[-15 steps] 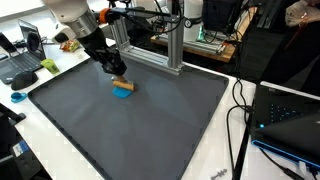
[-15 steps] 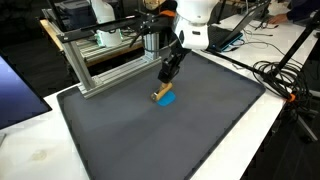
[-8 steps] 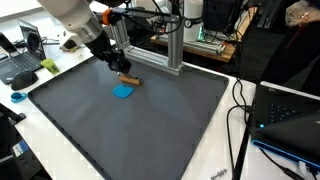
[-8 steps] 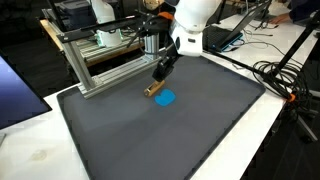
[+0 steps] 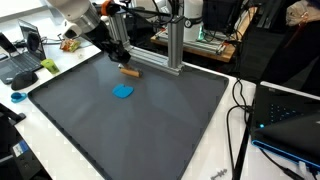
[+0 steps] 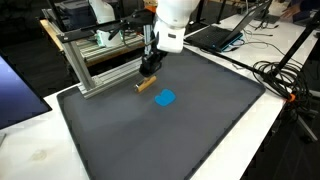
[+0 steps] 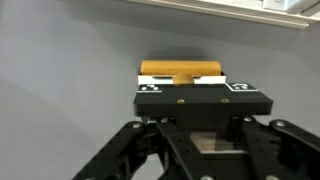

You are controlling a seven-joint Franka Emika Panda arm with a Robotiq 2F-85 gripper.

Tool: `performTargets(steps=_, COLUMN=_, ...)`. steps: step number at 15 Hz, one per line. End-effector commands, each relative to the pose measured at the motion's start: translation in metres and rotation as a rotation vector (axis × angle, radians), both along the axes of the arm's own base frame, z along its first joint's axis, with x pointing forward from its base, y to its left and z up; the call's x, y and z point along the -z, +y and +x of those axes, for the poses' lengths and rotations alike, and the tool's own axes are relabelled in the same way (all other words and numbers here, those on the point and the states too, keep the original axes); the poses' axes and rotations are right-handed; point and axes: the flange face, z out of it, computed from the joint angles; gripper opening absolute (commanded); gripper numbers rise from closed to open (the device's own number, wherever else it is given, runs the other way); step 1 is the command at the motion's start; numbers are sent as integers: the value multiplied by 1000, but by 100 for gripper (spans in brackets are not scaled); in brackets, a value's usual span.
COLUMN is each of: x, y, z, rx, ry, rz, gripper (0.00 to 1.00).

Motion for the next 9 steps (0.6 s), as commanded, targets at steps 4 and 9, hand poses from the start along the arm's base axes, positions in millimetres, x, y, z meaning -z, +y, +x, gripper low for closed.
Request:
performTargets(steps=4, x=-89, y=-2, z=-81, rx=123, ry=-224, rz=-5, gripper=22)
performTargets(steps=9, x=-129, y=29, z=-147, rx=209, ry=-331, rz=-19, gripper=22)
